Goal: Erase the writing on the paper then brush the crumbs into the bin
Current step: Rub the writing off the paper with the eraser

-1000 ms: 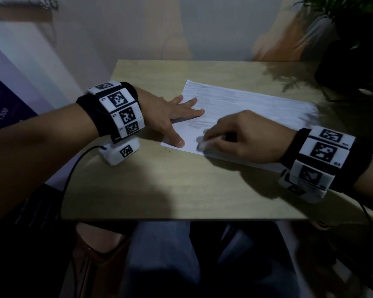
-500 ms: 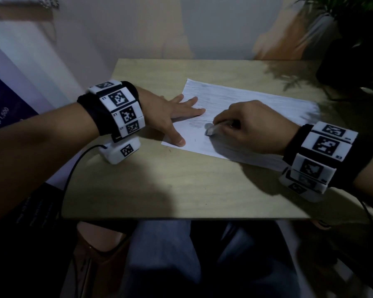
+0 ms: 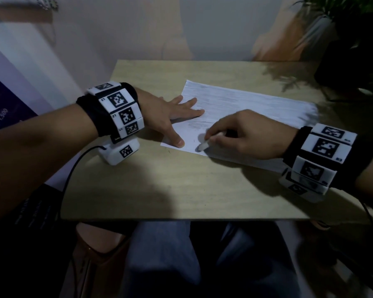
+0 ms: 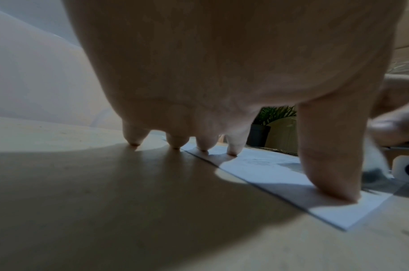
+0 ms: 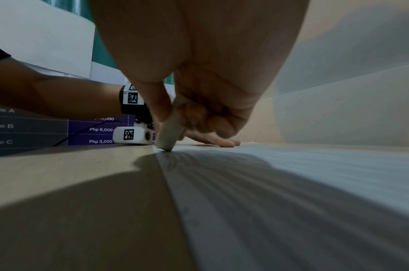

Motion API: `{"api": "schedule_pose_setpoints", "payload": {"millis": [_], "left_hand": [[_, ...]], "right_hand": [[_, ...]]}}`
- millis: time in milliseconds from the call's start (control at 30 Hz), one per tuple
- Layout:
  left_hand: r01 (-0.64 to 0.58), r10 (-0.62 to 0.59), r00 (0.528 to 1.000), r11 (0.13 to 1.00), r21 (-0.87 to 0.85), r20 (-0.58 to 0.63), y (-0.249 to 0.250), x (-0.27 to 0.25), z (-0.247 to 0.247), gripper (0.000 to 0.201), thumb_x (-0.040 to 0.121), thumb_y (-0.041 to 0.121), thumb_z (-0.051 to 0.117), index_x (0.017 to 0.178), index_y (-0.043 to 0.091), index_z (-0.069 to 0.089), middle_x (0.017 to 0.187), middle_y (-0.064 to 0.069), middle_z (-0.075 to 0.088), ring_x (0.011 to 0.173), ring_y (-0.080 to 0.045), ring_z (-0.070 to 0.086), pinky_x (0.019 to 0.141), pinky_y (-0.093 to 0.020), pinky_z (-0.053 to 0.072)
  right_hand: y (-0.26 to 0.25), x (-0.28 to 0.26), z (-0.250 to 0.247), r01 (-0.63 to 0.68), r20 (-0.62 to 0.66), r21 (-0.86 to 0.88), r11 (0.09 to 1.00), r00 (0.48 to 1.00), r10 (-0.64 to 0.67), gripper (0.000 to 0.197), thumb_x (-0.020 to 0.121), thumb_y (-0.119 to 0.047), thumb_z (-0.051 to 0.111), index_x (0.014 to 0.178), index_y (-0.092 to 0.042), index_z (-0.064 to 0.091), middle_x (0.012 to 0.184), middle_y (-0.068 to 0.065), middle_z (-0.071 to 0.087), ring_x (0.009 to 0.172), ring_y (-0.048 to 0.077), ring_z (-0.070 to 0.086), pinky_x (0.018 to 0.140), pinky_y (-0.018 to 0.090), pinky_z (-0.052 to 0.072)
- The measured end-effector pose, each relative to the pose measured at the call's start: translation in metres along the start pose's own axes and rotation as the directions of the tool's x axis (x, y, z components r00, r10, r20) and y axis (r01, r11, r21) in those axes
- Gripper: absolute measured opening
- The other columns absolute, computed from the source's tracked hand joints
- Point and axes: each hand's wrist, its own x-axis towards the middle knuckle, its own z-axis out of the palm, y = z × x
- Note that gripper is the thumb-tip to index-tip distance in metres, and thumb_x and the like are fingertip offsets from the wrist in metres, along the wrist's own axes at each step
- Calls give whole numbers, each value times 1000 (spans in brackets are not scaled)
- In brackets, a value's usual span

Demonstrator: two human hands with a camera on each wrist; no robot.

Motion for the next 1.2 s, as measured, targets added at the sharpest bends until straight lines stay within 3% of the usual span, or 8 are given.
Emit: {"api": "schedule_pose_setpoints", "payload": {"millis": [133,300,433,600,733,833,933,1200], "left_hand": [[-1,1,1000,1000,0,-2,0,0,0,103,90,61,64,157,49,-13,163,17,-31,151,-11,-28,124,-50,-13],[0,0,1000,1000,6,3,0,0,0,104,89,63,63,156,50,-14,163,17,-32,151,-12,-28,123,-50,-13],[1,-1,1000,1000,-3,1,2,-2,-1,102,90,60,64,156,49,-14,163,17,-31,151,-11,-28,124,-50,-13],[0,0,1000,1000,-5,-2,2,-2,0,102,90,58,65,157,49,-13,163,16,-31,151,-11,-29,123,-50,-13],[1,-1,1000,1000,-1,-4,3,-3,0,101,91,57,64,157,48,-13,163,17,-31,151,-11,-28,124,-50,-12],[-1,1,1000,1000,0,0,3,-3,0,102,90,59,64,157,49,-13,163,16,-31,151,-12,-29,124,-51,-12],[1,-1,1000,1000,4,-10,5,-4,1,103,89,64,61,157,48,-14,163,16,-31,151,-13,-29,124,-52,-13],[33,-31,998,999,43,-62,7,-2,4,106,84,74,57,158,47,-13,165,10,-30,152,-19,-28,123,-55,-14]], "right_hand": [[6,6,0,-57,-123,-103,993,991,44,41,91,-48,41,102,-25,74,93,-5,74,85,20,65,79,41,53],[0,7,0,-9,1,20,1000,1000,9,24,99,-31,55,112,-28,74,100,-8,74,89,12,64,83,30,49],[6,14,2,-81,-143,-144,986,988,60,23,97,-37,50,93,-25,70,90,-2,71,86,22,62,78,40,51],[-4,14,1,-9,-14,30,1000,1000,9,28,96,-45,53,112,-35,74,92,-28,64,85,-2,59,81,16,45],[4,15,2,-35,-112,-103,994,993,23,39,94,-61,44,90,-31,69,76,-10,64,76,13,57,77,38,51],[0,13,3,22,8,24,999,1000,-22,45,87,-67,42,112,-43,71,98,-11,74,89,5,64,82,28,51],[1,14,2,-42,-54,7,999,998,43,54,80,-77,36,112,-50,70,93,-15,73,82,2,61,77,30,50],[4,8,-1,-28,-108,-55,998,994,22,56,88,-61,38,102,-22,75,91,-2,75,85,19,66,80,40,52]]}}
